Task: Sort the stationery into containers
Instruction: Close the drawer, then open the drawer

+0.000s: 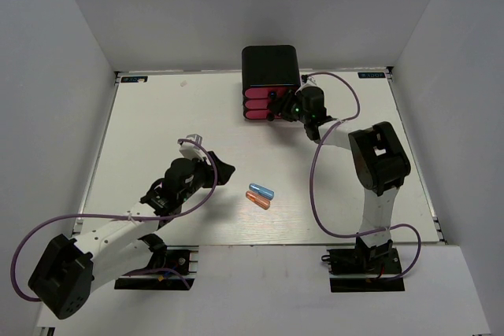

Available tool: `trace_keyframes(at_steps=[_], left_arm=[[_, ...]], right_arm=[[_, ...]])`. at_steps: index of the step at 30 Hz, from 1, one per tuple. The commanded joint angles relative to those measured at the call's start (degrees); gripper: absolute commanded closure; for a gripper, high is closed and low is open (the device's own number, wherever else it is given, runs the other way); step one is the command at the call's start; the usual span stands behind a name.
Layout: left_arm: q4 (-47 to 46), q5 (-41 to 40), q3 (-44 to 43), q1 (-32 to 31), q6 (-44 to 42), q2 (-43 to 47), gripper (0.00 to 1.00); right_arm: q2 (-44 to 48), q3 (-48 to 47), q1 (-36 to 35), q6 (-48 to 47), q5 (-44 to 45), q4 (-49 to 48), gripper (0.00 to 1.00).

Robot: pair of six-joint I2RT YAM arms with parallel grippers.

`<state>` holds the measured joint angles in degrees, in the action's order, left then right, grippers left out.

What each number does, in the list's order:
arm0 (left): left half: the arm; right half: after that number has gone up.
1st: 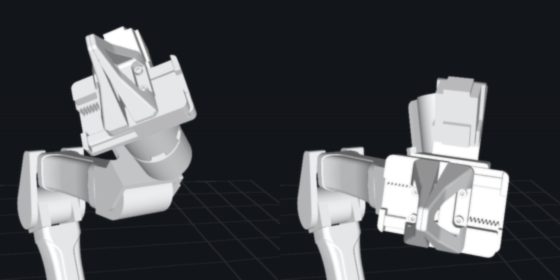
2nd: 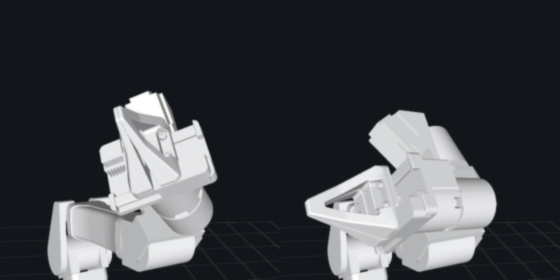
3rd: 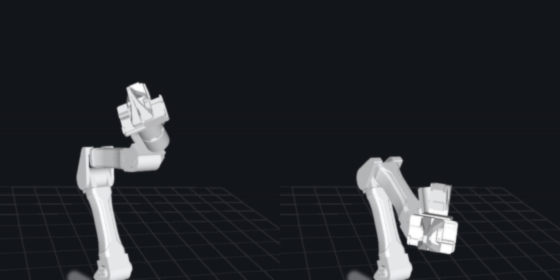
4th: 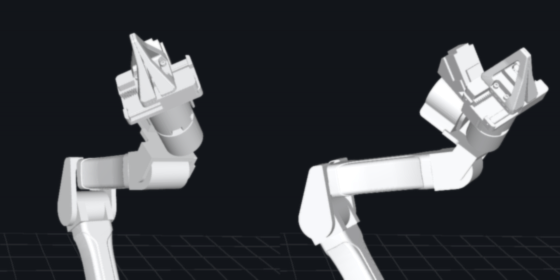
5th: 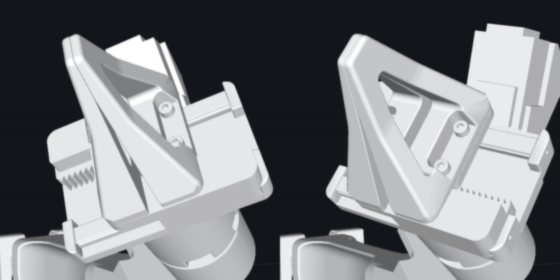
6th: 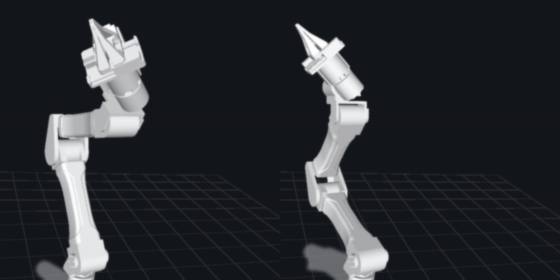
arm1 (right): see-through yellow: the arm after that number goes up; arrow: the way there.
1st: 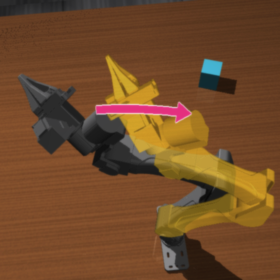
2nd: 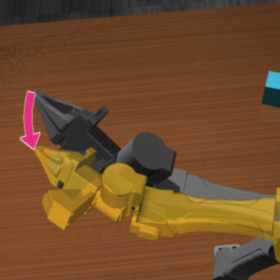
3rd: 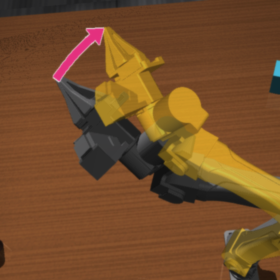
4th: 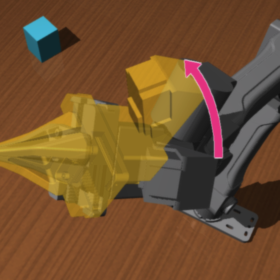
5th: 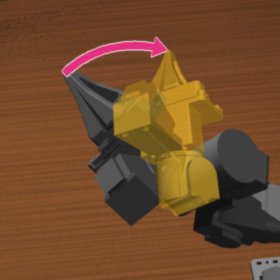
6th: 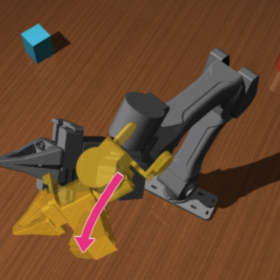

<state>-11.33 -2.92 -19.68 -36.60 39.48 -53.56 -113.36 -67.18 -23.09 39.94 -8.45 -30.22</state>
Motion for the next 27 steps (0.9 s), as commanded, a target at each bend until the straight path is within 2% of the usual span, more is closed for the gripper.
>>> trace_keyframes(at_steps=[1, 3, 12, 16, 20, 23, 27], left_arm=[[0.0, 0.2, -2.1, -0.2, 0.1, -0.1, 0.31], [0.0, 0.7, -2.1, -0.2, 0.1, -0.1, 0.31], [-0.5, 0.7, -1.6, -0.2, 0.1, -0.1, 0.31], [-1.1, 1.2, -1.1, -0.2, 0.1, -0.1, 0.31], [-1.1, 1.2, -1.1, -0.2, 0.1, -0.1, 0.31], [-1.1, 1.8, -1.1, -0.2, 0.6, -0.1, 0.31], [0.9, 1.8, -1.1, -0.2, 0.6, 1.3, 0.31]], right_arm=[[0.2, -2.3, 0.1, -0.1, 1.6, -5.4, 0.62], [0.9, -0.7, 0.2, -0.1, 1.2, -5.7, 0.53], [9.5, 9.3, 0.2, 0.0, -0.3, -9.2, 0.47], [12.3, 14.6, 0.2, 0.0, -1.0, -9.1, 0.47], [12.6, 17.6, 0.2, 0.3, -1.1, -9.2, 0.56], [11.0, 17.2, 0.1, 0.8, -1.3, -9.5, 0.6], [8.3, 14.8, 0.3, 1.7, -0.3, -9.6, 0.6]])
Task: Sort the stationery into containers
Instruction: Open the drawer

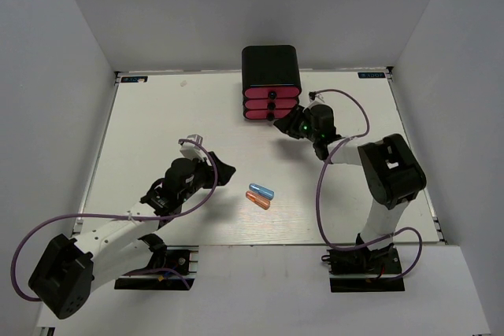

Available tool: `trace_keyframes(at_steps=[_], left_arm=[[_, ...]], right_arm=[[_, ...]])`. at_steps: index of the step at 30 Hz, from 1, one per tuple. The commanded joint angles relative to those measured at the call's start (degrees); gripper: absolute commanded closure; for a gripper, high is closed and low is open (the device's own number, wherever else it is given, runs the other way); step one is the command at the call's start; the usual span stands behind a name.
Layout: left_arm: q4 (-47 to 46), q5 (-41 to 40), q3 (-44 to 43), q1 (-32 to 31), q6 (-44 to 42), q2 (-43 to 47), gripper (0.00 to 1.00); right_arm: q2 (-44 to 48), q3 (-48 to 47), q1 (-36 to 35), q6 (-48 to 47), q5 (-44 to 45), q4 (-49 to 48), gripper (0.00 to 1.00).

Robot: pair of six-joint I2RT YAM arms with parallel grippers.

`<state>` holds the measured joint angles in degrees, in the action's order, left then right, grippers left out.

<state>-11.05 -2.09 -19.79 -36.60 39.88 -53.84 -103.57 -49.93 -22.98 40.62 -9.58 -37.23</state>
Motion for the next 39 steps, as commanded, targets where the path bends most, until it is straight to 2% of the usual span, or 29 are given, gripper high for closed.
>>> trace_keyframes(at_steps=[1, 10, 17, 22, 26, 28, 30, 31, 33, 35, 37, 38, 39], left_arm=[[1.1, 0.3, -1.0, -0.2, 0.8, 1.5, 0.31], [1.1, -0.3, -0.4, -0.2, 2.0, 3.4, 0.31], [0.5, -0.3, -1.0, -0.2, 2.0, -0.1, 0.31], [-5.6, -0.3, -2.0, -0.2, 2.0, -5.7, 0.31], [-13.9, 0.2, -2.1, -0.2, 6.0, -10.7, 0.33], [-24.4, 0.2, -1.0, 0.6, 12.0, -16.4, 0.4], [-31.2, 0.2, -1.0, 0.6, 15.7, -25.1, 0.52], [-37.6, 1.3, -2.0, 0.6, 17.5, -28.6, 0.61], [-41.6, 4.6, -7.0, 0.6, 18.8, -35.2, 0.64], [-44.3, 6.6, -13.1, 0.6, 21.1, -44.2, 0.65], [-45.5, 7.3, -18.1, 0.6, 23.0, -48.9, 0.65], [-45.6, 7.3, -19.6, 0.6, 24.7, -52.7, 0.62], [-45.6, 7.3, -21.0, 0.6, 24.7, -54.3, 0.59]], right_arm=[[-2.8, -3.3, 0.0, 1.1, 0.8, -2.8, 0.6], [-8.0, -6.5, 0.0, 4.8, 2.6, -2.4, 0.54], [-9.8, -8.2, -0.3, 7.5, 3.8, -2.2, 0.53], [-7.9, -4.9, 0.0, 7.5, 2.5, -2.5, 0.53], [-6.0, -1.7, 0.4, 1.7, 0.4, -4.2, 0.57], [-2.8, 0.4, 0.5, -1.2, -1.1, -2.8, 0.57], [1.3, 2.4, 0.7, -8.3, -2.1, 0.5, 0.57], [2.4, 3.0, 0.9, -11.1, -2.0, 2.2, 0.57], [6.7, 5.8, 1.6, -15.6, -4.9, 3.4, 0.41], [10.6, 6.2, 2.5, -20.9, -7.6, 8.3, 0.11], [13.0, 7.6, 3.8, -23.8, -9.1, 12.6, 0.1], [17.0, 8.6, 4.2, -24.9, -9.8, 12.5, 0.11], [18.4, 10.5, 5.0, -25.4, -10.0, 12.7, 0.22]])
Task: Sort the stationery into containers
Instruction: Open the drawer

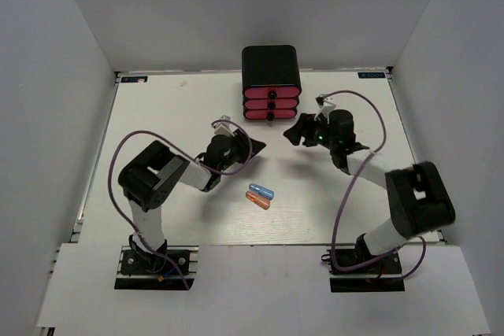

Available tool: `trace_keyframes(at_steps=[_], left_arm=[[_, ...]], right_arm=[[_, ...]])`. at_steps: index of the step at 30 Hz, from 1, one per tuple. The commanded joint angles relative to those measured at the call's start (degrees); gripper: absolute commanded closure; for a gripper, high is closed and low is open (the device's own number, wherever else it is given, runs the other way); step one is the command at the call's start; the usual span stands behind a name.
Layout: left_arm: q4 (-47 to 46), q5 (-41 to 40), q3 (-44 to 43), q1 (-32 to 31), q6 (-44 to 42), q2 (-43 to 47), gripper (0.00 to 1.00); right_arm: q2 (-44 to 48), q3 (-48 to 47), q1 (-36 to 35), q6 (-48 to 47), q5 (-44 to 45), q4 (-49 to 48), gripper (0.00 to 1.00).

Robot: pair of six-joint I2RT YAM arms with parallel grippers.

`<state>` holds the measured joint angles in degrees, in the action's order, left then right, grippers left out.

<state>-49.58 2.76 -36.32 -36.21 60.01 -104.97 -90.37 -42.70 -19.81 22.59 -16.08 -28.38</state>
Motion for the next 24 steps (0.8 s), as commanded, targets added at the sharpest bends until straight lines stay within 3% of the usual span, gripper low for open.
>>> trace_keyframes(at_steps=[1, 2, 3, 4, 5, 10, 24], left_arm=[[-7.0, 1.8, -7.2, 0.2, 4.6, -4.4, 0.57], [-5.5, 1.0, -8.4, 0.2, 5.3, -5.7, 0.55], [-4.7, 1.0, -9.6, 0.2, 6.1, -7.6, 0.51], [-3.9, 0.1, -11.5, 0.2, 6.6, -8.5, 0.49], [-2.5, -0.5, -12.3, 0.2, 7.1, -9.4, 0.48], [0.5, -4.5, -16.4, 0.2, 9.1, -13.0, 0.42], [-2.2, -12.6, -23.2, 0.7, 16.5, -22.4, 0.41]], right_arm=[[7.5, 3.8, 2.5, -8.4, -3.7, 4.7, 0.33], [9.4, 3.9, 2.9, -8.7, -3.6, 6.2, 0.52], [10.1, 4.1, 3.5, -9.1, -3.6, 7.2, 0.85], [11.3, 4.1, 4.3, -9.2, -3.5, 8.2, 0.96], [12.2, 4.1, 4.6, -9.7, -4.3, 10.1, 1.0], [15.2, 5.0, 6.9, -10.7, -4.9, 10.8, 1.0], [17.6, 5.0, 9.2, -10.7, -5.3, 10.8, 1.0]])
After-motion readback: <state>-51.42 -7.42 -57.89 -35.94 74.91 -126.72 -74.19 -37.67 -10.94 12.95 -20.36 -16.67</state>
